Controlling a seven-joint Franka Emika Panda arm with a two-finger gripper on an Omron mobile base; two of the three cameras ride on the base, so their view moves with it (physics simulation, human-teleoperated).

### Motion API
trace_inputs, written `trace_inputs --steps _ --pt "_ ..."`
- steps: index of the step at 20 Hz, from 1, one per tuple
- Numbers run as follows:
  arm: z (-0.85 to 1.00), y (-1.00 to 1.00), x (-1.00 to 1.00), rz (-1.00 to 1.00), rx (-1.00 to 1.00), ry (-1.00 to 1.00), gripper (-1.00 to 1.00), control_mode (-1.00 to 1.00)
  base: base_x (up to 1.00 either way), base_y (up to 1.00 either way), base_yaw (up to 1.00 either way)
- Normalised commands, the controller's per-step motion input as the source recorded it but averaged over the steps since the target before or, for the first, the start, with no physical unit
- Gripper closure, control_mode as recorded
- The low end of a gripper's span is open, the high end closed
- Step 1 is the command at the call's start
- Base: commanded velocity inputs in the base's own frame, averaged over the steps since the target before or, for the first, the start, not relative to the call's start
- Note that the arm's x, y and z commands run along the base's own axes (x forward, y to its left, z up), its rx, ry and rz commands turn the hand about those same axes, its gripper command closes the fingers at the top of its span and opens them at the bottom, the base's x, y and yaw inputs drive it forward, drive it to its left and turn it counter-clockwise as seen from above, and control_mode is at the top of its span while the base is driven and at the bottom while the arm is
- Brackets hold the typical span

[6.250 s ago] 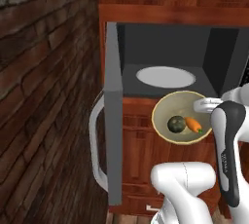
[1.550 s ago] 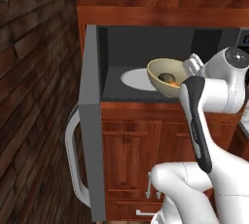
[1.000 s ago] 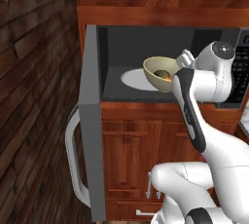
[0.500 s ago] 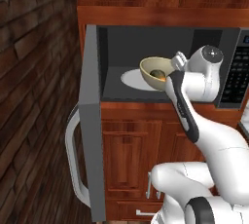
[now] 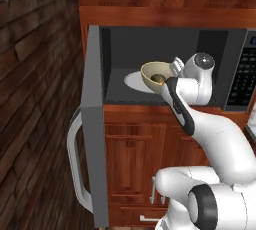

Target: Place the bowl containing the squash and carrot in the microwave. Close the microwave door and press the start button to microwave the meal.

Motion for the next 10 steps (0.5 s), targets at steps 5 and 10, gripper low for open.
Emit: trace_inputs --steps 5,10 --pt "-0.02 0.00 0.46 -0.04 0.00 0.00 1.00 -1.00 0.00 0.00 0.00" --pt "0.00 0.00 0.44 -0.04 0.00 0.00 1.00 -1.00 0.00 0.00 0.00"
